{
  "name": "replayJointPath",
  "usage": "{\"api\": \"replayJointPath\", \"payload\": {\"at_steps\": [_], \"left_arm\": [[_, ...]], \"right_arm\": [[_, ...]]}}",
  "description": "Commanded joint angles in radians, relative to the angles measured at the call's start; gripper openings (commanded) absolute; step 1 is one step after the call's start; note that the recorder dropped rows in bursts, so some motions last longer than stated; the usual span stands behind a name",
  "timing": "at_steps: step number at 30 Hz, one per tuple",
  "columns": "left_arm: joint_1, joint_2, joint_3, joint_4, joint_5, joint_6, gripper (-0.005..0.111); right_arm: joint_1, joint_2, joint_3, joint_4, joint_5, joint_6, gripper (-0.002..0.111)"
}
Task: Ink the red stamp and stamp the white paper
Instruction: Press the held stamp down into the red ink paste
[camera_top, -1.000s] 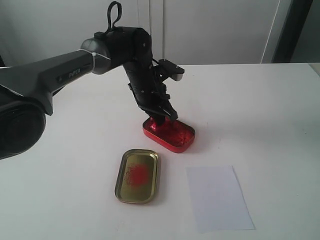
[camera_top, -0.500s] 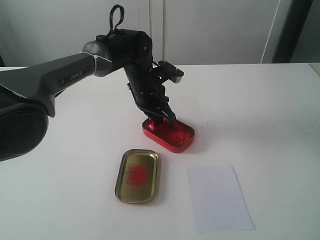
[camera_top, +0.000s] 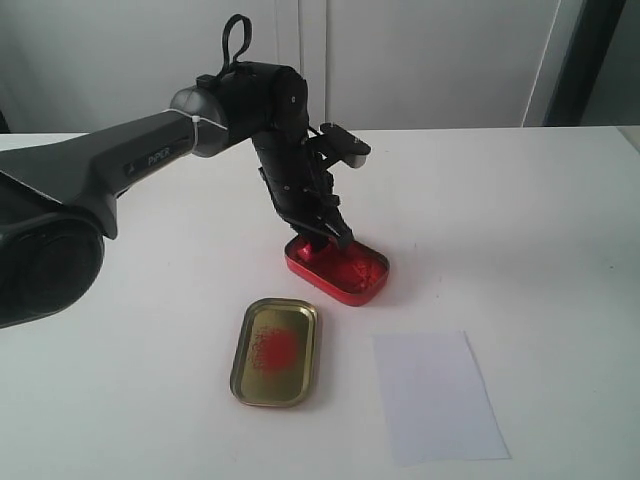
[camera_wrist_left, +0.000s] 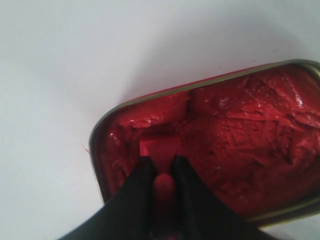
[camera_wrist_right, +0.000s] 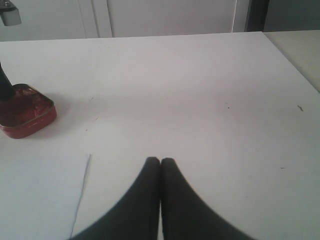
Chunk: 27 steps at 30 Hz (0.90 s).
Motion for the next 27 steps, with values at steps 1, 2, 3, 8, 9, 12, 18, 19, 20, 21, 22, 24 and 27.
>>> {"api": "replayJointPath", "payload": {"at_steps": [1,2,3,8,9,12,18,19,20,21,22,24,27], "left_arm": [[-0.003,0.086,0.030,0.036,0.066,0.007,0.000],[-0.003,0.091,0.030,0.036,0.070,0.007,0.000],[-0.003,0.093,0.030,0.036,0.070,0.007,0.000],[-0.003,0.095,0.030,0.036,0.070,0.007,0.000],[-0.003,0.095,0.030,0.036,0.070,0.005,0.000],[-0.003,0.102,0.030,0.036,0.070,0.005,0.000],[-0.003,0.133,0.030,0.042,0.075,0.003,0.000],[-0.003,0.136,0.030,0.042,0.084,0.003,0.000],[-0.003,0.140,0.030,0.042,0.089,0.003,0.000],[-0.003,0.142,0.030,0.042,0.091,0.003,0.000],[-0.003,0.145,0.030,0.042,0.094,0.003,0.000],[-0.003,0.146,0.030,0.042,0.093,0.003,0.000],[-0.003,0.146,0.030,0.042,0.093,0.003,0.000]], "right_arm": [[-0.006,-0.004,0.004,-0.010,-0.014,0.006,0.000],[-0.006,-0.004,0.004,-0.010,-0.014,0.006,0.000],[-0.006,-0.004,0.004,-0.010,-0.014,0.006,0.000],[-0.006,-0.004,0.004,-0.010,-0.014,0.006,0.000],[-0.006,-0.004,0.004,-0.008,-0.014,0.005,0.000],[-0.006,-0.004,0.004,-0.008,-0.014,0.005,0.000],[-0.006,-0.004,0.004,-0.008,-0.014,0.005,0.000],[-0.006,-0.004,0.004,-0.008,-0.014,0.005,0.000],[-0.006,-0.004,0.004,-0.008,-0.014,0.005,0.000],[-0.006,-0.004,0.004,-0.008,-0.014,0.005,0.000],[-0.006,-0.004,0.004,-0.008,-0.014,0.005,0.000],[-0.006,-0.004,0.004,-0.008,-0.014,0.005,0.000],[-0.006,-0.004,0.004,-0.008,-0.014,0.005,0.000]]}}
